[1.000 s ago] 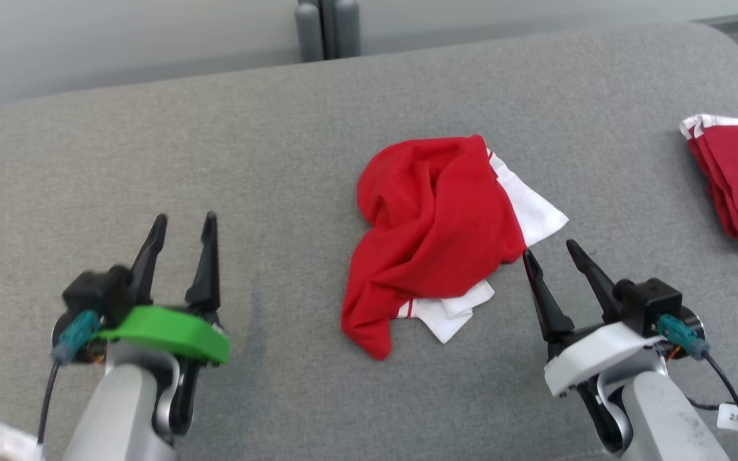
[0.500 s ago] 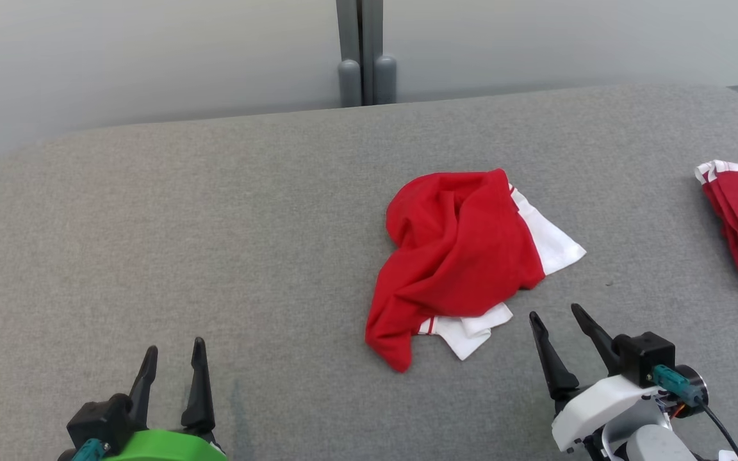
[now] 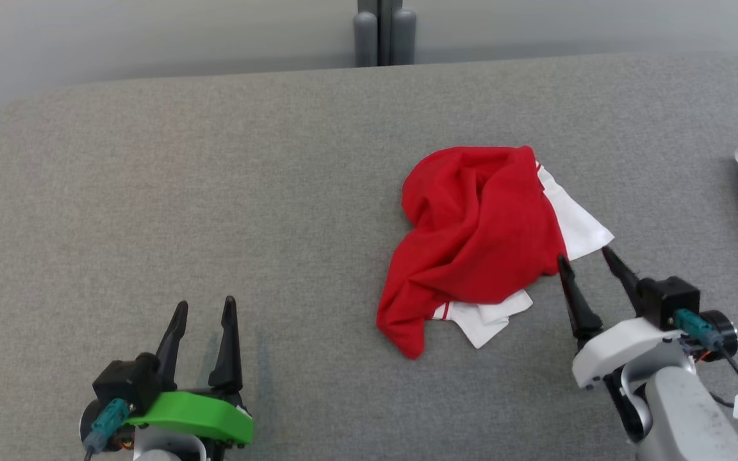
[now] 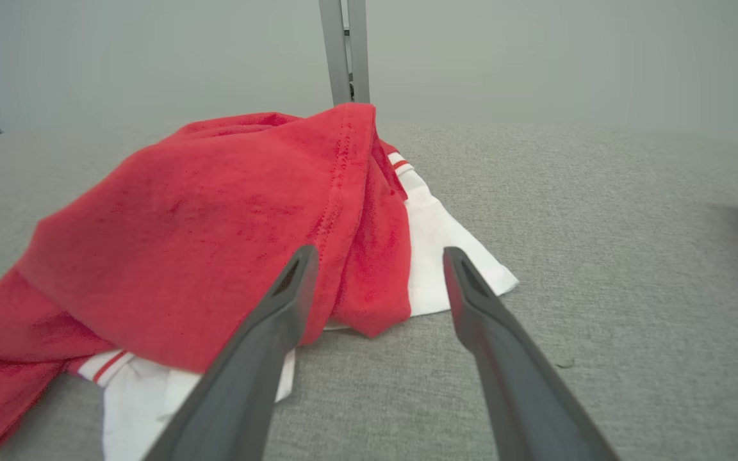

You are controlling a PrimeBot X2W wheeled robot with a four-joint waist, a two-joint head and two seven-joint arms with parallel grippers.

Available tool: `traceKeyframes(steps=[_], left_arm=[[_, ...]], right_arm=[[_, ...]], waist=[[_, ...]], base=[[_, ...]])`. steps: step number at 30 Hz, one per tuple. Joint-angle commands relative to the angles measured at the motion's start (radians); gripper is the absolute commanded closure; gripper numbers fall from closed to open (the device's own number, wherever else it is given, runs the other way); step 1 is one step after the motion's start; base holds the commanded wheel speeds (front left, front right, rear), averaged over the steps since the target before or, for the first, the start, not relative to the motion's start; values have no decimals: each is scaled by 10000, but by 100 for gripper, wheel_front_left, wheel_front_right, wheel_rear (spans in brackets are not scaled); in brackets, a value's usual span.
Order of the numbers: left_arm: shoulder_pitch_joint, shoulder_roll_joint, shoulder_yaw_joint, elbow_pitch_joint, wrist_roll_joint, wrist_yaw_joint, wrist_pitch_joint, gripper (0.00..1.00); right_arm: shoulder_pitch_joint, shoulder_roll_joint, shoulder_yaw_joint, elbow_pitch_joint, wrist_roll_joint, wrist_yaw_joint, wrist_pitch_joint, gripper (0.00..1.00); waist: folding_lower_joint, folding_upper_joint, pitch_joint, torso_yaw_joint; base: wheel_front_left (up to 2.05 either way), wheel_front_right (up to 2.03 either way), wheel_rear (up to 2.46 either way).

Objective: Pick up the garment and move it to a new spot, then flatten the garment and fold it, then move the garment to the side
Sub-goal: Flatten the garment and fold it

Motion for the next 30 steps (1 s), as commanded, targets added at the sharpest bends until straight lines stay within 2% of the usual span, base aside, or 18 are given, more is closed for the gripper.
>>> traceKeyframes(steps=[1,10,17,18,19,20,24,30], left_arm=[[-294,54,-56,-65,-53,-48,-1,0],[-1105,306,-377,-169,-337,-41,-3,0],[-1393,358,-575,-60,-429,-40,-1,0],[-1386,348,-591,-36,-429,-41,-3,0],[-1353,335,-604,-16,-431,-41,-3,0],[-1311,326,-598,3,-431,-40,-3,0],[-1081,301,-529,61,-360,-40,-3,0],[-812,236,-402,118,-223,-40,-3,0]], right_arm=[[-400,-46,-343,107,-213,-20,-2,0],[-2418,-43,-2328,1339,-1980,-20,-2,0],[-2881,-27,-3623,3618,-3361,-20,168,0],[-2767,-11,-3677,3916,-3458,-20,192,19],[-2667,0,-3726,4249,-3484,-20,227,83],[-2610,16,-3738,4462,-3419,-20,242,100],[-2385,-9,-3794,4526,-3384,-20,177,100],[-2990,-345,-3133,2541,-2750,-20,-5,100]], waist=[[0,-1,610,298],[0,-1,1999,735],[0,-1,2277,933],[0,-1,2226,934],[0,-1,2153,921],[0,-1,2084,902],[0,-1,1724,722],[0,-1,1044,466]], base=[[0,0,0],[0,0,0],[0,0,0],[0,0,0],[0,0,0],[0,0,0],[0,0,0],[0,0,0]])
